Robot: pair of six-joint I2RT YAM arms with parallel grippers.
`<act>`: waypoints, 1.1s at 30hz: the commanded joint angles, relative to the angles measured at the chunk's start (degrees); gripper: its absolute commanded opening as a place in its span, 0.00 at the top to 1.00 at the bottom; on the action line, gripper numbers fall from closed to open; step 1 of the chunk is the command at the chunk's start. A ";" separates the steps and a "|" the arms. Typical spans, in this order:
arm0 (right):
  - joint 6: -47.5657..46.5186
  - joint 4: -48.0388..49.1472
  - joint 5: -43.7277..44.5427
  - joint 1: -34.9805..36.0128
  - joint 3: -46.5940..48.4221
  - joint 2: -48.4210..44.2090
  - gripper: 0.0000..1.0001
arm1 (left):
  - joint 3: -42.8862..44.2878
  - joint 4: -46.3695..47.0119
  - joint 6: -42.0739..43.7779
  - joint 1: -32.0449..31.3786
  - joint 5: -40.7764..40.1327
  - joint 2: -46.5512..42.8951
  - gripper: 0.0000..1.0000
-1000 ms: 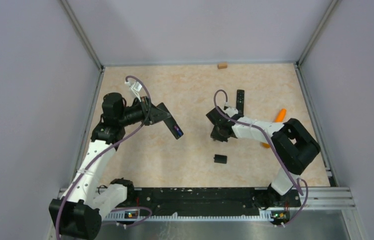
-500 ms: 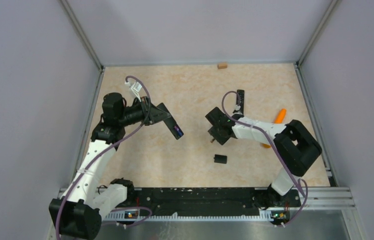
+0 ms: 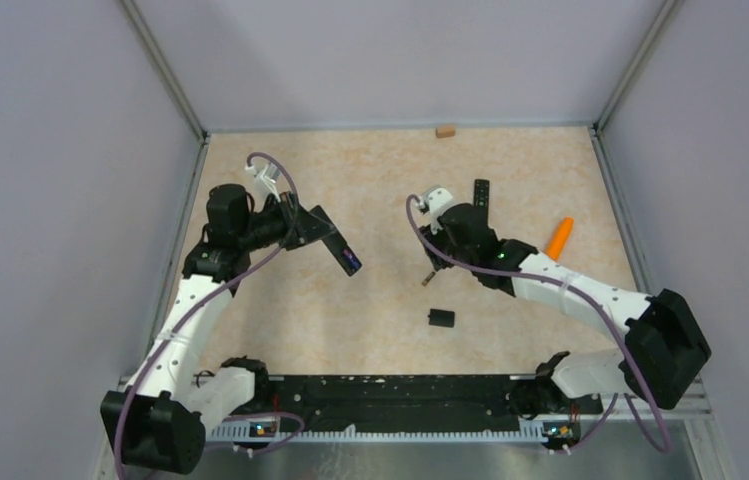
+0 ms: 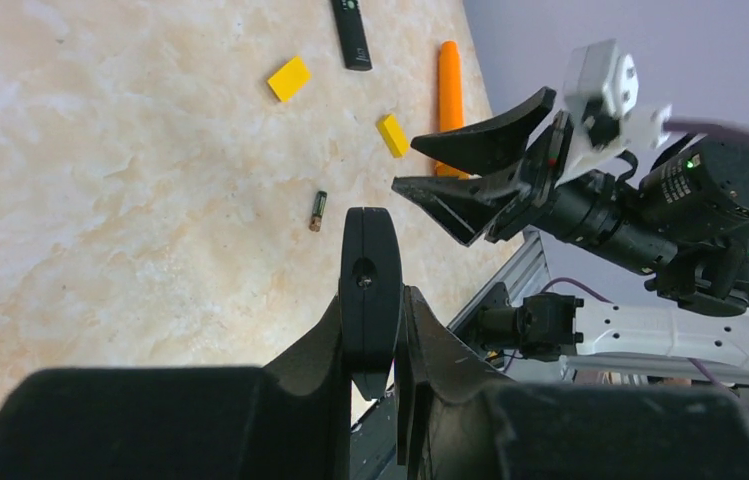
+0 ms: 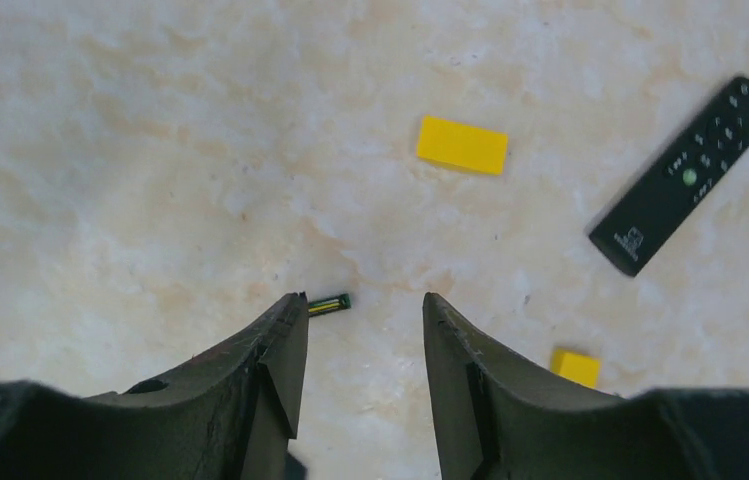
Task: Load the batteries into the remote control
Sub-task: Pick up the battery from the center of the board.
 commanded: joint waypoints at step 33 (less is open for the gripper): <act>-53.30 -20.79 -21.95 0.72 15.04 25.71 0.54 | 2.09 -2.74 -3.10 10.67 5.30 5.56 1.00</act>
